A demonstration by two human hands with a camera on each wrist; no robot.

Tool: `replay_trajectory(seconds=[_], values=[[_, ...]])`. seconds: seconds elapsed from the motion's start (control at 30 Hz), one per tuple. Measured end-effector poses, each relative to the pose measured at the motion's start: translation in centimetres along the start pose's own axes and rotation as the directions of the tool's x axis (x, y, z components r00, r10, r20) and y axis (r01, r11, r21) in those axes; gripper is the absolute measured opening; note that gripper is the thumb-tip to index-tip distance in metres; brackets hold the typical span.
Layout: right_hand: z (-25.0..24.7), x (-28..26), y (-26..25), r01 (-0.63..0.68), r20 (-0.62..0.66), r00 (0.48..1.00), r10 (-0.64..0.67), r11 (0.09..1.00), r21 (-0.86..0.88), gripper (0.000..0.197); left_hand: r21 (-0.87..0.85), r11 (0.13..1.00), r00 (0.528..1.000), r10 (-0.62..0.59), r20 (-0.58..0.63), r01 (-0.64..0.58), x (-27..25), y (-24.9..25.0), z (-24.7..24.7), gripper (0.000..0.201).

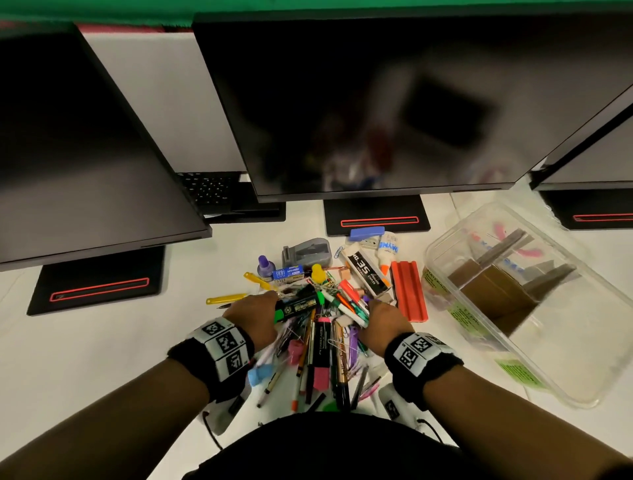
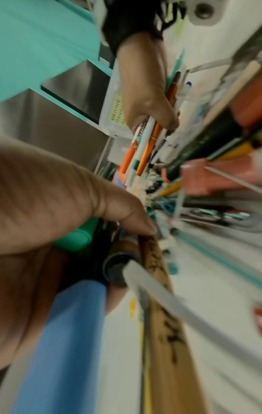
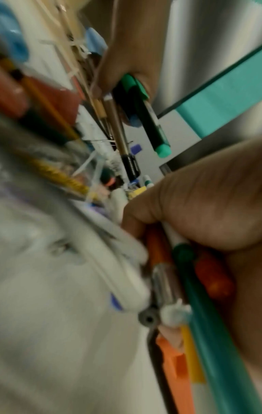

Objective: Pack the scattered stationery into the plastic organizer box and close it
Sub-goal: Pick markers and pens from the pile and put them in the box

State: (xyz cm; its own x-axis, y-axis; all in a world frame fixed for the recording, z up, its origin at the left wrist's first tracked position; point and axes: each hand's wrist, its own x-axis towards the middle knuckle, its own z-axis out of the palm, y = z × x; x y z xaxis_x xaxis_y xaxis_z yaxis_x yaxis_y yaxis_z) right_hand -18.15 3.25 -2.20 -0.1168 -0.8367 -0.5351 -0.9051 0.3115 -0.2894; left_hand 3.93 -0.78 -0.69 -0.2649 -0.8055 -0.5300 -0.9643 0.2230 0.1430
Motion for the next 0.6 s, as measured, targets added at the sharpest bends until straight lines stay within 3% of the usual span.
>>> replay_trajectory(seconds=[0.23, 0.33, 0.47, 0.53, 0.6], values=[[-4.5, -1.2, 0.7, 0.082, -0.039, 0.997, -0.073, 0.945, 0.317, 0.057, 0.014, 0.999, 0.998, 0.049, -0.031, -0.049, -1.9, 0.1, -2.8, 0.034], [-6.5, -1.9, 1.0, 0.051, 0.015, 0.998, -0.068, 0.854, 0.517, 0.021, -0.109, 0.99, 0.996, 0.087, -0.026, -0.09, -2.1, 1.6, -3.3, 0.039], [-7.6, -1.8, 1.5, -0.005, 0.019, 1.0, -0.01, 0.746, 0.666, 0.015, -0.37, 0.929, 0.985, 0.049, 0.167, 0.016, -0.6, 2.5, -2.9, 0.033], [-7.0, -1.7, 1.9, -0.05, 0.043, 0.999, 0.028, 0.742, 0.669, 0.01, -0.4, 0.913, 0.971, 0.016, 0.238, 0.082, -0.1, 2.0, -2.3, 0.029], [-6.3, -1.7, 2.2, -0.086, 0.076, 0.996, 0.048, 0.749, 0.657, 0.009, -0.516, 0.844, 0.955, 0.018, 0.297, 0.144, 0.3, 1.5, -2.0, 0.023]])
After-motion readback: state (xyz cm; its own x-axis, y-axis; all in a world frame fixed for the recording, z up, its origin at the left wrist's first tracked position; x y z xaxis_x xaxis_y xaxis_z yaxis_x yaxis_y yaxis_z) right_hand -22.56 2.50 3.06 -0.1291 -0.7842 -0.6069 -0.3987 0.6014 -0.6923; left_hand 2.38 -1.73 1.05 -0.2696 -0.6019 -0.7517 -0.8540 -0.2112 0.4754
